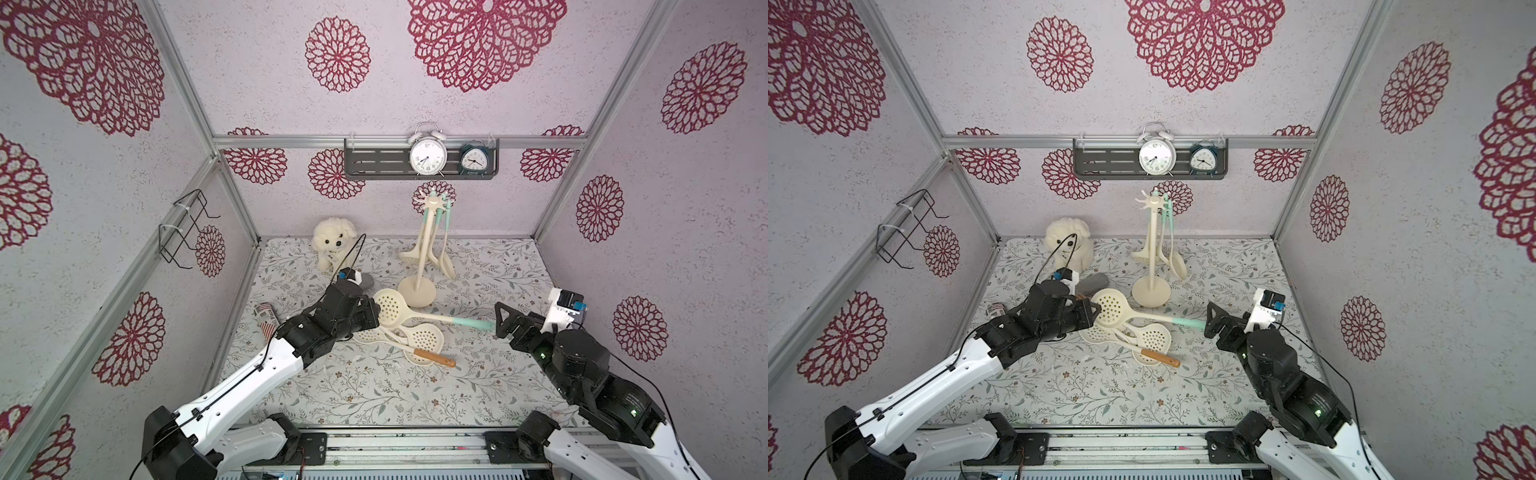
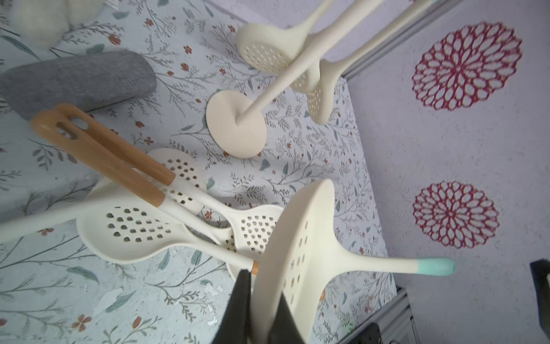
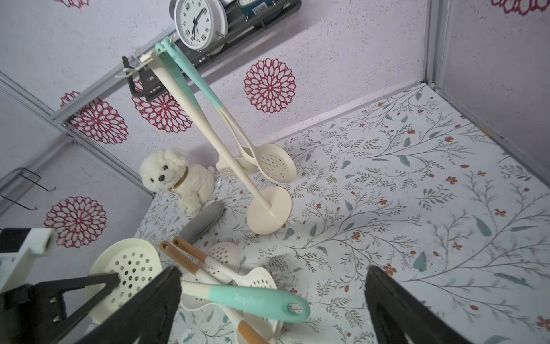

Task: Hang the skimmer on the kitchen utensil rack
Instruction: Pick up the skimmer from the center of the board.

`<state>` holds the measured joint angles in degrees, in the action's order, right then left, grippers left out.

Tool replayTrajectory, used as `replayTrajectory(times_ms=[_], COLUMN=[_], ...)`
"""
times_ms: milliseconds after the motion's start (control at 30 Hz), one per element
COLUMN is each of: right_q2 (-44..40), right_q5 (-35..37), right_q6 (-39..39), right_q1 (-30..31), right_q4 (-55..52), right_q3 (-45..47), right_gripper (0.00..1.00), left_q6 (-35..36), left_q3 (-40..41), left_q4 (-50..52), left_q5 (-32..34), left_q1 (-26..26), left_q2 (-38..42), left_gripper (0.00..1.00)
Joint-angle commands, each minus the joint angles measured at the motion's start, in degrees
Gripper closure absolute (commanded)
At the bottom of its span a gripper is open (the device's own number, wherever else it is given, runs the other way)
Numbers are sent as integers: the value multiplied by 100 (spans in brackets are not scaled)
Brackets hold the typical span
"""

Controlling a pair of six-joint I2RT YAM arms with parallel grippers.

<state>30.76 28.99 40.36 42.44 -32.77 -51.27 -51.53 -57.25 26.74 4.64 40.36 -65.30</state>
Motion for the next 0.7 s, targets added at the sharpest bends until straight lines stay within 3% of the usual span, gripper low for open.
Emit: replayTrajectory(times_ms=[0, 233, 433, 667], right_q2=[22, 39, 657, 1292], right_q5=[-256, -1381, -3808, -4401], right_q6=[621, 1246, 2555, 2758], right_q1=[-29, -607, -2271, -2504], right_q4=[895, 2647, 4746, 6615], right_q3=[268, 1086, 2102, 2413], right_gripper=[1, 1, 1, 8], left_q6=[-519, -707, -806, -850], left_q3=[207, 266, 411, 452], left_q4=[-504, -773, -827, -843], left_q5=[739, 832, 846, 820], left_q1=[-28, -28, -29, -28], left_q2=[125, 166, 340, 325], left_gripper=[100, 100, 100, 100])
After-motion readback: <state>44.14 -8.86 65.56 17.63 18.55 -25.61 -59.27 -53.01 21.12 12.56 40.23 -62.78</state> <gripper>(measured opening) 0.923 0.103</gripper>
